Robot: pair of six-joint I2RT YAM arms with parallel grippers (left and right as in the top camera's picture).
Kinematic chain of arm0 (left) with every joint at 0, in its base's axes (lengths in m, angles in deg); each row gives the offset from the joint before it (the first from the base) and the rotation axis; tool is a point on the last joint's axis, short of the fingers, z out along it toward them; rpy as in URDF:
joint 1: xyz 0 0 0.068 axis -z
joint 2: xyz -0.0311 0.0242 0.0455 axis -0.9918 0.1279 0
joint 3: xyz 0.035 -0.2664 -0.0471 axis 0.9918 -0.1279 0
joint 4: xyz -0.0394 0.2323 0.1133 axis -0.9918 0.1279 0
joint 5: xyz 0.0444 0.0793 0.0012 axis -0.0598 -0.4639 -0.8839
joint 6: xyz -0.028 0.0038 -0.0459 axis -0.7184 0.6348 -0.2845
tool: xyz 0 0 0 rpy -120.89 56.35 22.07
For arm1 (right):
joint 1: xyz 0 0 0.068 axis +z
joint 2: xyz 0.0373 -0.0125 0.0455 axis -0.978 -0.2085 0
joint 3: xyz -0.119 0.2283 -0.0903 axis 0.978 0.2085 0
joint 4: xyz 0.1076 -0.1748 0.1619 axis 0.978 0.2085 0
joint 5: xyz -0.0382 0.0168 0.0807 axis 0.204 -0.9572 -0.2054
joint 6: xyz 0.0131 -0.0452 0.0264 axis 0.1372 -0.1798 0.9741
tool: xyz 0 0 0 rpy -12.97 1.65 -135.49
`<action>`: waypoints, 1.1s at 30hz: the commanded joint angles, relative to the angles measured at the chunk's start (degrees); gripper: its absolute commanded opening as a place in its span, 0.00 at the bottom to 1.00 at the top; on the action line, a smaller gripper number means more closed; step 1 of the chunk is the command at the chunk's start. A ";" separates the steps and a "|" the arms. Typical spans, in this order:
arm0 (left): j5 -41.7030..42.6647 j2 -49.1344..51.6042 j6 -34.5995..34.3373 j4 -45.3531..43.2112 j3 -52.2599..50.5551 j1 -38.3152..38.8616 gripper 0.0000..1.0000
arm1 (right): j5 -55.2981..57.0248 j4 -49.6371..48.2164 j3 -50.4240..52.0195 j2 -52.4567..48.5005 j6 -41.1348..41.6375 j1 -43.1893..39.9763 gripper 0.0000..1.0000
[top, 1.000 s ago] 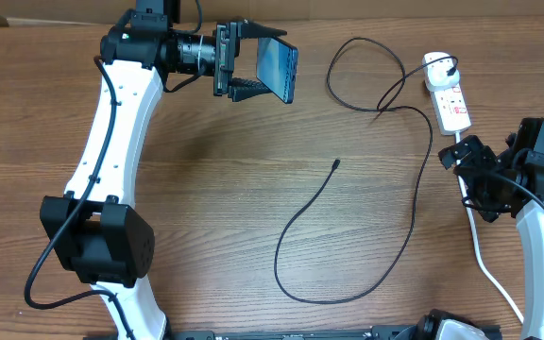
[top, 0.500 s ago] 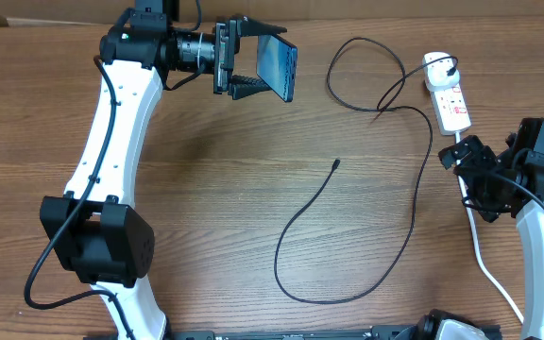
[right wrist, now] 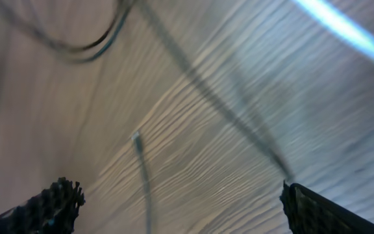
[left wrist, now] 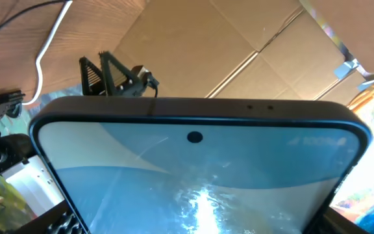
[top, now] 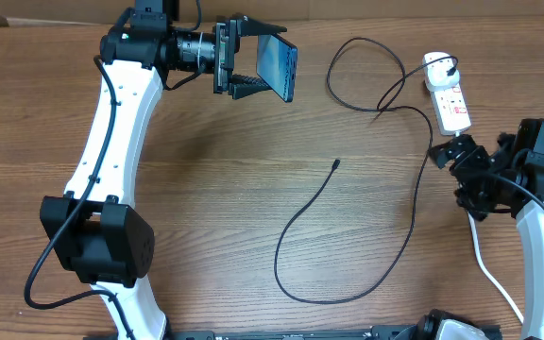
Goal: Plug charger to phone and switch on socket
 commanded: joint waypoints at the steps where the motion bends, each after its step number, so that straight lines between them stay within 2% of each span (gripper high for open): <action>1: -1.46 -1.22 1.01 -0.39 0.48 0.00 0.65 | -15.10 -0.17 -0.66 0.02 -6.05 0.02 1.00; 9: -10.56 -1.22 2.25 -0.17 0.48 0.00 0.64 | -18.29 2.64 -0.68 0.02 -7.48 0.02 1.00; 15: -21.49 -1.22 8.31 4.24 0.48 0.52 0.62 | -24.63 1.84 -0.68 0.02 -16.59 2.27 1.00; 18: -26.75 -1.22 10.08 8.04 0.48 0.87 0.62 | -24.63 0.13 -0.68 0.02 -18.34 5.46 0.96; 21: -31.85 -1.22 11.13 12.68 0.48 1.38 0.63 | -24.61 -5.14 -0.68 0.02 -16.72 10.71 0.94; 26: -35.89 -1.22 13.27 16.94 0.48 3.17 0.63 | -21.79 -16.72 -0.68 -0.09 -8.46 19.61 0.96; 27: -37.55 -1.22 13.27 18.18 0.48 3.67 0.62 | -21.97 -20.00 -0.68 -0.28 -8.07 21.92 1.00; 33: -42.38 -1.22 13.18 20.35 0.48 3.85 0.62 | -21.49 -26.80 -0.68 -1.03 -7.67 28.65 1.00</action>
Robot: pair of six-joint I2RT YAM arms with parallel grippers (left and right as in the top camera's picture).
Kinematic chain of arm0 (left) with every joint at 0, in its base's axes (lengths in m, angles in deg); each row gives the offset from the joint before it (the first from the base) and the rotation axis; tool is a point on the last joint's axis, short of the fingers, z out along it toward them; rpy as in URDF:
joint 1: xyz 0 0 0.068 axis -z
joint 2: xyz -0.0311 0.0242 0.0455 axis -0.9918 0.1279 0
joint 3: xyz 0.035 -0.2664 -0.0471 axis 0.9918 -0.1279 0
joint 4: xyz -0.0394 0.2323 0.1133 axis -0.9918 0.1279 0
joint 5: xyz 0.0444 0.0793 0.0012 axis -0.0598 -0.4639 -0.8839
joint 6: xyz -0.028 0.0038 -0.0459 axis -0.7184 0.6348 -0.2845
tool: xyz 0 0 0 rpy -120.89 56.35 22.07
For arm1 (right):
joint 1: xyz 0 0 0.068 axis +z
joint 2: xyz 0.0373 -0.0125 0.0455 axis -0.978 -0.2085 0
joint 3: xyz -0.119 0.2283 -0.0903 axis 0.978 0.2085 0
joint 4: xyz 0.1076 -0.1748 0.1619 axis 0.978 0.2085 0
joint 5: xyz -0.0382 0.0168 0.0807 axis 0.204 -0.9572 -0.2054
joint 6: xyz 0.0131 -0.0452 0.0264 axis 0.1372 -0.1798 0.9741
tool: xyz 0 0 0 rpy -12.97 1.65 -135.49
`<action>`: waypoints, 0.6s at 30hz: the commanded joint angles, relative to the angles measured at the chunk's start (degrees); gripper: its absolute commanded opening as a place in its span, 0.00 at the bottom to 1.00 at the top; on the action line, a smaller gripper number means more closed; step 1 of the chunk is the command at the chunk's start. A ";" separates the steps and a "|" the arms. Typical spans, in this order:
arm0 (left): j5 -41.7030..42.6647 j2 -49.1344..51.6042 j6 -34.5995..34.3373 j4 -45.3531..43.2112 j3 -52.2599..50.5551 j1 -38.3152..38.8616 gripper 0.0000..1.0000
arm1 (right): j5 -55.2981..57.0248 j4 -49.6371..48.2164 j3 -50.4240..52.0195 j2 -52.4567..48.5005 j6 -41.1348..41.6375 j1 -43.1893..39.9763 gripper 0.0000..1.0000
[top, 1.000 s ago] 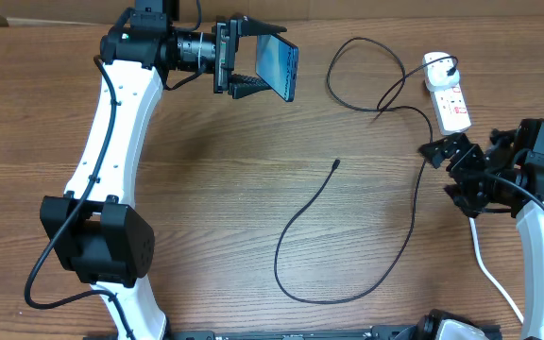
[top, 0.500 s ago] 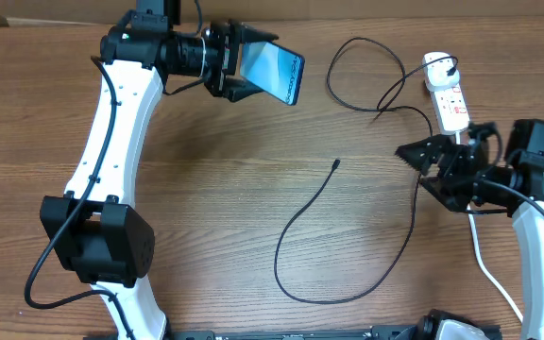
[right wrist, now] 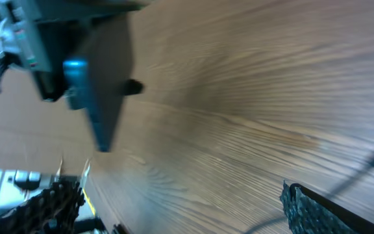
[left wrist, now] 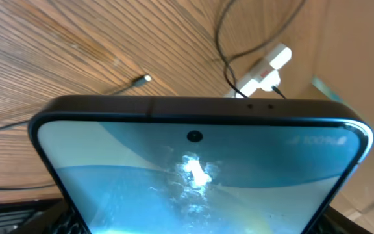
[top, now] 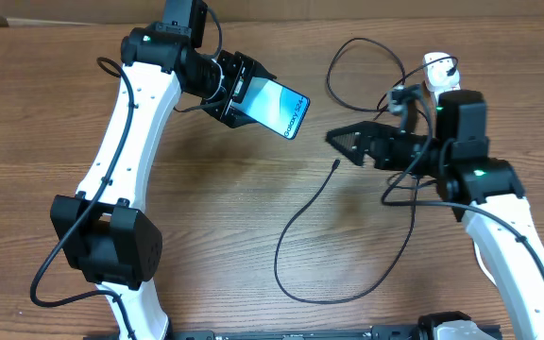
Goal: Plug charger to phone and switch on socket
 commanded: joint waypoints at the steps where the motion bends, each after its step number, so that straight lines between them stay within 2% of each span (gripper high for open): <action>1: -3.74 -1.22 1.25 1.03 0.48 0.00 0.62 | 0.98 -3.06 -0.66 -1.20 1.60 3.52 1.00; 10: -4.74 -1.22 1.05 1.25 0.46 1.11 0.62 | 1.36 -13.27 -0.66 -5.79 10.16 7.82 0.99; 13: -5.62 -1.22 0.59 1.42 0.44 1.70 0.62 | 1.18 -15.85 -0.66 -7.02 11.69 9.05 0.95; 16: -5.79 -1.22 -0.37 1.36 0.33 2.47 0.62 | 1.42 -17.97 -0.66 -7.34 12.22 9.94 0.85; 18: -6.47 -1.22 -1.20 1.38 0.33 2.99 0.62 | 3.30 -19.26 -0.66 -7.34 14.80 10.34 0.84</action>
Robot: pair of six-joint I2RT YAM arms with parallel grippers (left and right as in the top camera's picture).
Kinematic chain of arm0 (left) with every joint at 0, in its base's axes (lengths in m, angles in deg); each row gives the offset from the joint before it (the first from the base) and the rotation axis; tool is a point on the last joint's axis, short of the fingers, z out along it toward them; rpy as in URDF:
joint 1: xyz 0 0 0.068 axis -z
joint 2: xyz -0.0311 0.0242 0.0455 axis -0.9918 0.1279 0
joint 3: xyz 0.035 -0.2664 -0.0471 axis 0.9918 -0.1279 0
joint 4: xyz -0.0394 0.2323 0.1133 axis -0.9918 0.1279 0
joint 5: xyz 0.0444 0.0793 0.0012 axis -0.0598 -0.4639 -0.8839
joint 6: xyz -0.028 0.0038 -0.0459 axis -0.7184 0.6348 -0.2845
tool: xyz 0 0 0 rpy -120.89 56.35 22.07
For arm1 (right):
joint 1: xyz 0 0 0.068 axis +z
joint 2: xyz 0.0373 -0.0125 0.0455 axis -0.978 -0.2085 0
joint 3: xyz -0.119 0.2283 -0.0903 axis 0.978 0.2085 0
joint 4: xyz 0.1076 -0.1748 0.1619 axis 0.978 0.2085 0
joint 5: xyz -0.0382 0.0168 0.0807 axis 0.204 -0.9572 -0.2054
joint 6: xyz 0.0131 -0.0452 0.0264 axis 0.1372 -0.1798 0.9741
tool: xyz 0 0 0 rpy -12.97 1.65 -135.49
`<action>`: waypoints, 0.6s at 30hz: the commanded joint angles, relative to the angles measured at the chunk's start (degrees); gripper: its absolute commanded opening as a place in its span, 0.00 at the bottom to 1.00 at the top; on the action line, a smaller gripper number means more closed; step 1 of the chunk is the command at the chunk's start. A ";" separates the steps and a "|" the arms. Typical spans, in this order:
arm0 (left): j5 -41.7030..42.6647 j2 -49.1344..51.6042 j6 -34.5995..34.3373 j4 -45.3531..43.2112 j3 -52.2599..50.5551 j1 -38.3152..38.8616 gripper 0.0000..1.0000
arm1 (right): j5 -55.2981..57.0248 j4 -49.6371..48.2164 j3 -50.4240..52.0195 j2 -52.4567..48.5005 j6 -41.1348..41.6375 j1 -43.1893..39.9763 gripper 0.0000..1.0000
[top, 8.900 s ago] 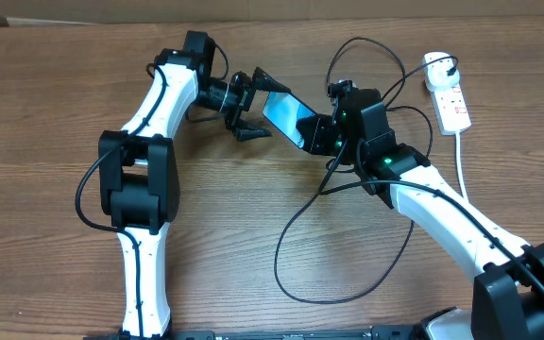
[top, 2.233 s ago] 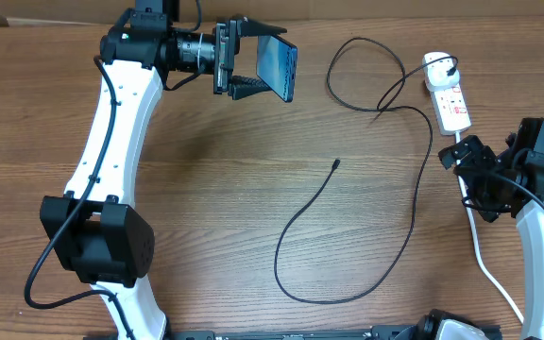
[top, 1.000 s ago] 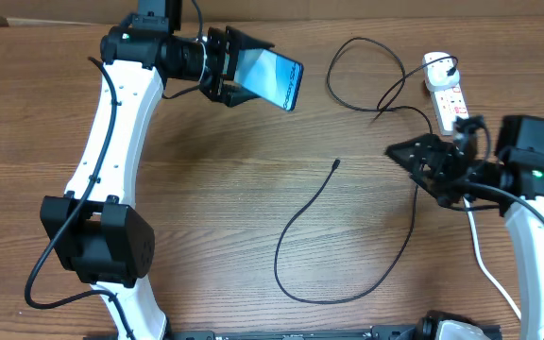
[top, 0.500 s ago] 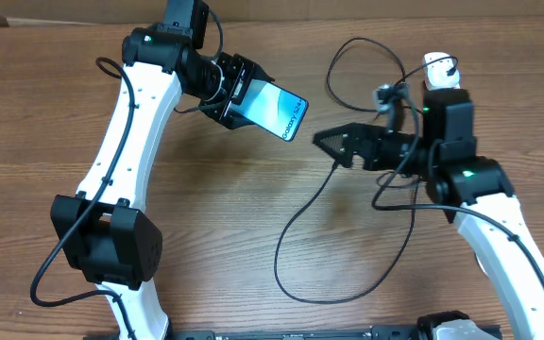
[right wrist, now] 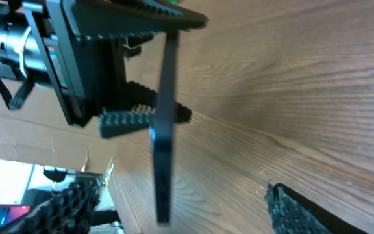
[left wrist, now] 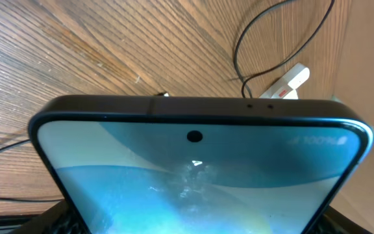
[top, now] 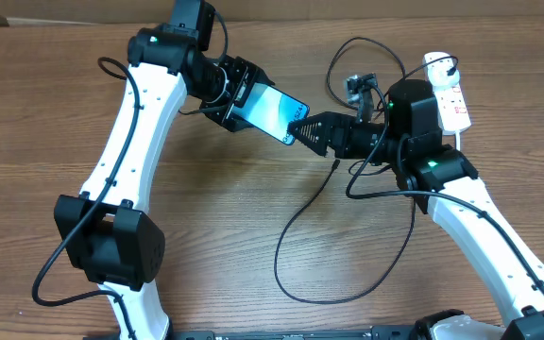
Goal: Plug charger to phone and switch on socket
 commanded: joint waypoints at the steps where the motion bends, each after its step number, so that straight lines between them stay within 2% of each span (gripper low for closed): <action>1: -0.85 -1.22 -1.57 -0.04 0.33 1.31 0.62 | 2.91 -1.77 -0.66 -0.02 4.50 0.83 0.83; 5: -0.52 -1.22 -4.02 -0.11 0.33 1.90 0.63 | 7.48 -2.21 -0.66 -0.02 6.86 1.51 0.75; 11: -0.13 -1.22 -5.44 -0.28 0.33 2.19 0.63 | 10.01 -3.19 -0.66 -0.02 8.20 3.26 0.71; 18: 1.16 -1.22 -5.40 -0.07 0.33 2.49 0.63 | 12.46 -4.13 -0.66 -0.02 9.66 4.35 0.54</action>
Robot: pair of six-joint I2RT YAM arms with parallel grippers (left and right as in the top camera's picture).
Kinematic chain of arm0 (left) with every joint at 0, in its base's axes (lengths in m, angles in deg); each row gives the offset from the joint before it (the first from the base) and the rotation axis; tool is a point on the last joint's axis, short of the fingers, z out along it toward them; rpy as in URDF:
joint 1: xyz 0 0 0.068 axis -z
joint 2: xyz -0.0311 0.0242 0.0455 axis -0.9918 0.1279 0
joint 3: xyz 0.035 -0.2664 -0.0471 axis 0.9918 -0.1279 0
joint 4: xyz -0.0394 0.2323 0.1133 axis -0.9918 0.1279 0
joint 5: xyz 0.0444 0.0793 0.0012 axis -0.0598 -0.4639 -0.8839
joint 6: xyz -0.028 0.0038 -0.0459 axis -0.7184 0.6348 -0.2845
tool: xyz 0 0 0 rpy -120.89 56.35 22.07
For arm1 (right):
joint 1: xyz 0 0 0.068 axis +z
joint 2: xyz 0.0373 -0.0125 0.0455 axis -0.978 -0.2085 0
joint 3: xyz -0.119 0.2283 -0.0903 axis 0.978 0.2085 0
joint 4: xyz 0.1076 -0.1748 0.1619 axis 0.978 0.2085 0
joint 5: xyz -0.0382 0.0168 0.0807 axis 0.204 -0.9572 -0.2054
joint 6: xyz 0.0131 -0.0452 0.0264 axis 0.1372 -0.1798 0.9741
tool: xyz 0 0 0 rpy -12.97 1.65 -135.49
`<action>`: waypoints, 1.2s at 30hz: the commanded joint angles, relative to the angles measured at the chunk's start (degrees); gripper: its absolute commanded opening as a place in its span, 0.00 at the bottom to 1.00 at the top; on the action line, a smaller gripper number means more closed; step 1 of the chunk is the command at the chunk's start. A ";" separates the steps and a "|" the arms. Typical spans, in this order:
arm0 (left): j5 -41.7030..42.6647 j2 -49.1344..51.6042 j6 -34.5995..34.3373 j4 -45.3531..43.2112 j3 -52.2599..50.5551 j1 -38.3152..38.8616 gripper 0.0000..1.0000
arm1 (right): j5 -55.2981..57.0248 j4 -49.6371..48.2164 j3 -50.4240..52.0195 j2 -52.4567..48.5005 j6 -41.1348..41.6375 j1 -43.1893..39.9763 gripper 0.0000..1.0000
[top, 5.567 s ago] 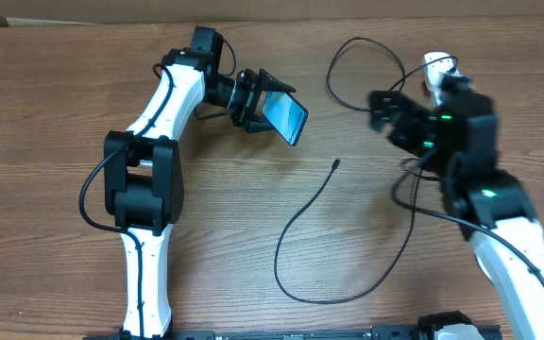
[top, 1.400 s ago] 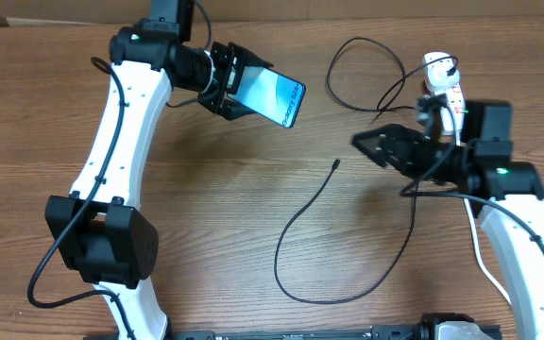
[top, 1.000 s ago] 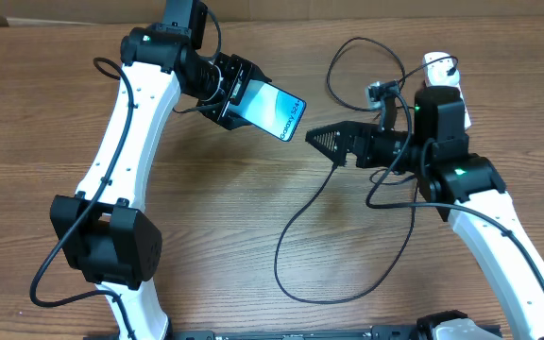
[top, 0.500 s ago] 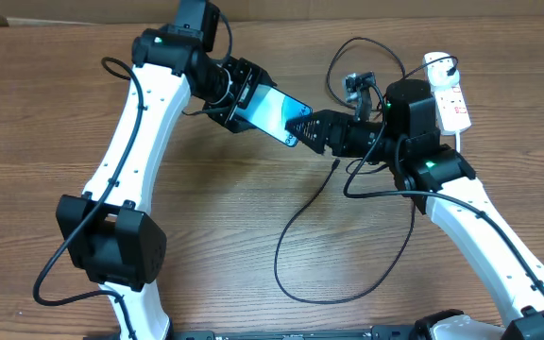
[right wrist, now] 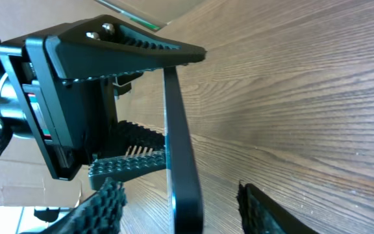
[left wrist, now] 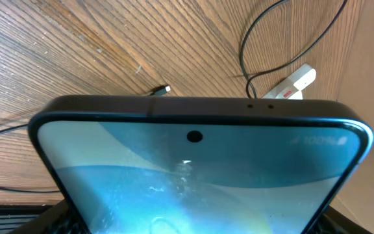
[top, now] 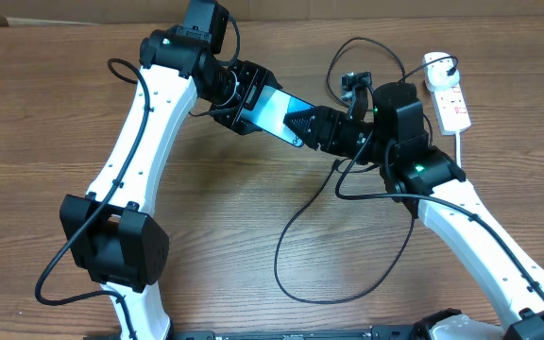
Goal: Plug charger to phone and switch on socket
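Note:
The phone [top: 270,111], screen lit blue, is held above the table with my left gripper [top: 242,98] shut on its near end; it fills the left wrist view [left wrist: 193,175]. My right gripper [top: 302,127] is open and straddles the phone's free end. In the right wrist view the phone's dark edge [right wrist: 177,149] stands between the fingertips [right wrist: 111,194] with a gap on each side. The black charger cable [top: 296,212] loops over the table. Its plug tip [left wrist: 165,89] lies loose on the wood. The white socket strip [top: 447,94] sits at the far right.
The cable runs in loops from the socket strip across the wooden table [top: 206,236] under my right arm. Cardboard [left wrist: 369,71] lines the table's far side.
My right gripper has moved a little left, onto the phone's free end, and its fingers stand closer together around the phone's edge. The left arm shifted the phone slightly.
First my left gripper held the phone up at the back while my right arm was folded near the socket strip. My right gripper then reached left over the cable plug, came up to the phone, and now straddles its free end.

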 commanded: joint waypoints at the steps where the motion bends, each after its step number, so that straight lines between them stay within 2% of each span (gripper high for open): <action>1: 2.12 -1.22 -0.96 -0.07 0.33 0.50 0.63 | 2.01 -1.03 -0.66 0.02 1.14 0.26 0.53; 7: 2.10 -1.22 -0.35 -0.02 0.33 0.57 0.63 | 1.68 -1.05 -0.66 0.02 1.14 0.26 0.35; 36: 3.17 -1.22 0.09 -0.04 0.33 0.59 0.63 | 0.66 0.52 -0.66 0.02 1.11 0.26 0.21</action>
